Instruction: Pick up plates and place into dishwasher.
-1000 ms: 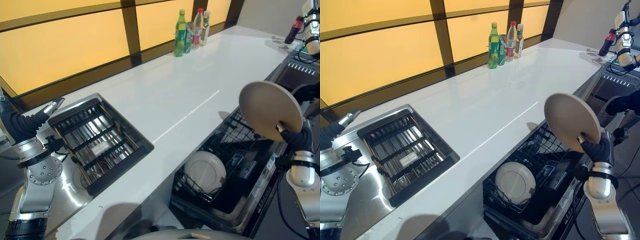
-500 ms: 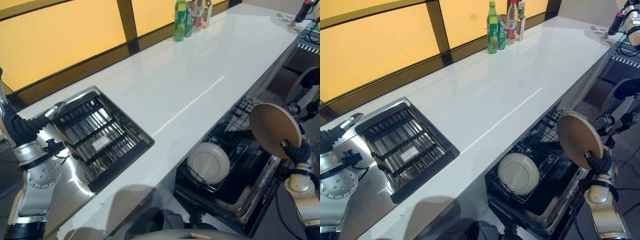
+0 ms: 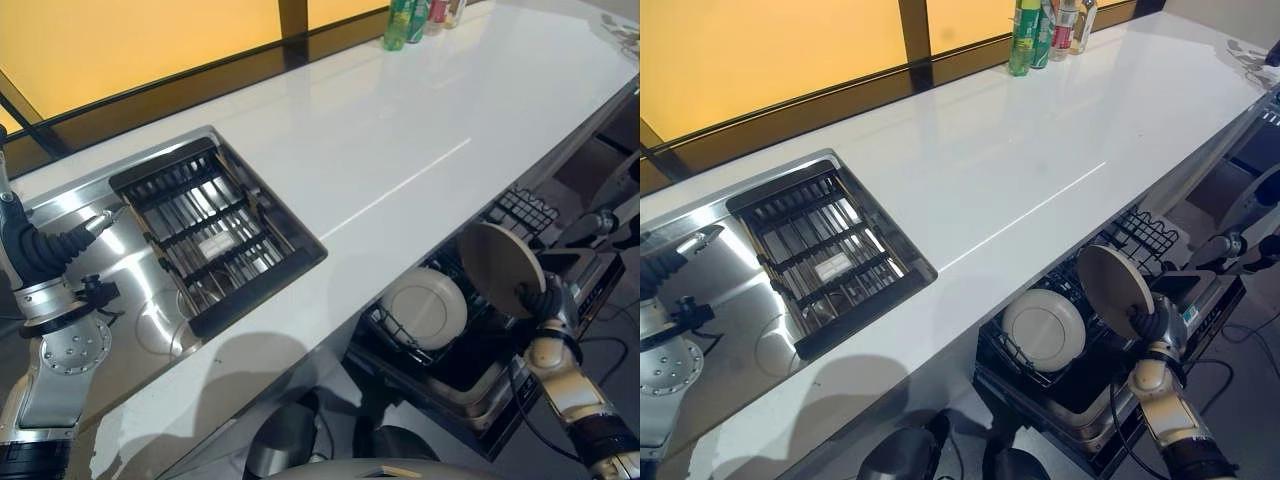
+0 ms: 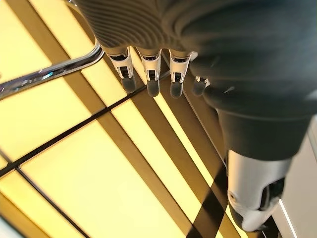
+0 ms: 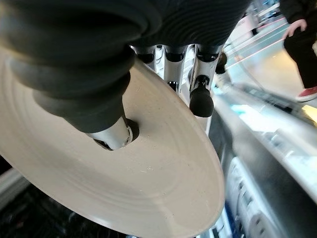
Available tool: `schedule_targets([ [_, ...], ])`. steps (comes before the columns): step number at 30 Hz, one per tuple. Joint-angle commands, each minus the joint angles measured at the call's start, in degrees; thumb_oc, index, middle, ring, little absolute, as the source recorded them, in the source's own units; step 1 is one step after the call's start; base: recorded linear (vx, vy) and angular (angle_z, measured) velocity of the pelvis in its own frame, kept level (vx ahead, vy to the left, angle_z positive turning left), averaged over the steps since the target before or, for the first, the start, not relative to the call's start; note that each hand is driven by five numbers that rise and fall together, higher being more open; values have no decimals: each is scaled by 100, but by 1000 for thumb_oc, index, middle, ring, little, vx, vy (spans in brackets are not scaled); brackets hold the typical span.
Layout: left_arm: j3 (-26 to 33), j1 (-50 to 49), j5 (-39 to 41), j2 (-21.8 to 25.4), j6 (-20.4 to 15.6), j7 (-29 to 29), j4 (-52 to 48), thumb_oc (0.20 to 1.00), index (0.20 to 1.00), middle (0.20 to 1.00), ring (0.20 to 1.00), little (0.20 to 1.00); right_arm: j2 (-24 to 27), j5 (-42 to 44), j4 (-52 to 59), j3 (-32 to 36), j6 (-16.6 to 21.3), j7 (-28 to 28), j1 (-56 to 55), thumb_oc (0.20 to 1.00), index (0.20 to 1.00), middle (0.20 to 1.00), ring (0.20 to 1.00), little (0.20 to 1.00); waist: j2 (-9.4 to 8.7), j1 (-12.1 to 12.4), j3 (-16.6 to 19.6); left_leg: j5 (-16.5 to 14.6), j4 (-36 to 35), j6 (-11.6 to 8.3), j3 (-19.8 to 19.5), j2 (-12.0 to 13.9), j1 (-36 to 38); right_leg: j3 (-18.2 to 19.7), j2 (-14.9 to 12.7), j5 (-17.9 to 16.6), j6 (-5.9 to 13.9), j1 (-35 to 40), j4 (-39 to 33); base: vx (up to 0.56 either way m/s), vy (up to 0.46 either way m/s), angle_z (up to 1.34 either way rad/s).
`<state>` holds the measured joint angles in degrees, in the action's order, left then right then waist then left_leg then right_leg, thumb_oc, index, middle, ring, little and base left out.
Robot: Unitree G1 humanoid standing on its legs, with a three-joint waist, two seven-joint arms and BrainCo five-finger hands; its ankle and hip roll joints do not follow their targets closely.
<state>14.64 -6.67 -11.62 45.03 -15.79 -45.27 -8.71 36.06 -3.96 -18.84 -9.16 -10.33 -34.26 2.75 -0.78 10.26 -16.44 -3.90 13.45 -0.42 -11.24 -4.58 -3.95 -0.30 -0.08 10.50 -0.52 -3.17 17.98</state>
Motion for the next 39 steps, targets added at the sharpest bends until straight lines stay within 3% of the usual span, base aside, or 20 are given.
schedule_targets([
  [1,173,162,39,438,205,-324,-46,1000,1000,1000,1000,1000,102,-374,-15,-205,184,-351,564,200,200,200,200,200,-45,-42,-70,-337,564,419,-183,-169,-436,694,-578,-1492,1014,-275,-917,8,-285,-2],
  [5,210,167,9,613,253,-529,-21,1000,1000,1000,1000,1000,291,-183,-98,-459,125,-642,635,200,200,200,200,200,-121,172,-161,-476,874,219,-354,-104,-903,385,-577,-1396,903,-135,-1288,-33,-384,0],
  [10,-6,635,95,904,250,-500,104,1000,1000,1000,1000,1000,594,64,-89,-729,-204,-1064,1022,200,200,200,200,200,-96,309,-369,-403,850,-28,-663,95,-1223,16,-323,-1164,640,-273,-1322,11,-303,14],
  [16,-122,927,231,1182,278,-381,99,1000,1000,1000,1000,1000,846,0,-100,-855,-359,-1482,1374,200,200,200,200,200,-69,375,-478,-320,761,-175,-893,201,-1528,-334,-60,-1010,410,-515,-1365,42,-230,19],
  [23,-235,1210,148,1405,152,-97,185,1000,1000,1000,1000,1000,834,208,-113,-1056,-478,-1669,1489,200,200,200,200,200,-234,443,-584,-425,1044,-276,-1040,167,-1890,-634,103,-935,275,-704,-1333,108,-219,19],
  [28,-353,1409,79,1465,165,40,256,1000,1000,1000,1000,1000,629,335,-200,-1213,-572,-1616,1406,200,200,200,200,200,-286,397,-614,-411,1029,-306,-1029,208,-1965,-739,110,-955,260,-802,-1363,74,-125,12],
  [32,-464,1520,2,1433,221,49,190,1000,1000,1000,1000,1000,470,794,-457,-1344,-781,-1075,1360,200,200,200,200,200,-271,352,-610,-363,892,-328,-989,251,-1934,-779,75,-934,253,-855,-1391,2,-47,3],
  [39,-522,1657,28,1399,314,377,133,1000,1000,1000,1000,1000,161,1186,-1227,-1360,-725,-434,1020,200,200,200,200,200,-234,323,-441,-366,763,-362,-850,352,-1605,-728,14,-882,254,-540,-1462,36,-10,-1],
])
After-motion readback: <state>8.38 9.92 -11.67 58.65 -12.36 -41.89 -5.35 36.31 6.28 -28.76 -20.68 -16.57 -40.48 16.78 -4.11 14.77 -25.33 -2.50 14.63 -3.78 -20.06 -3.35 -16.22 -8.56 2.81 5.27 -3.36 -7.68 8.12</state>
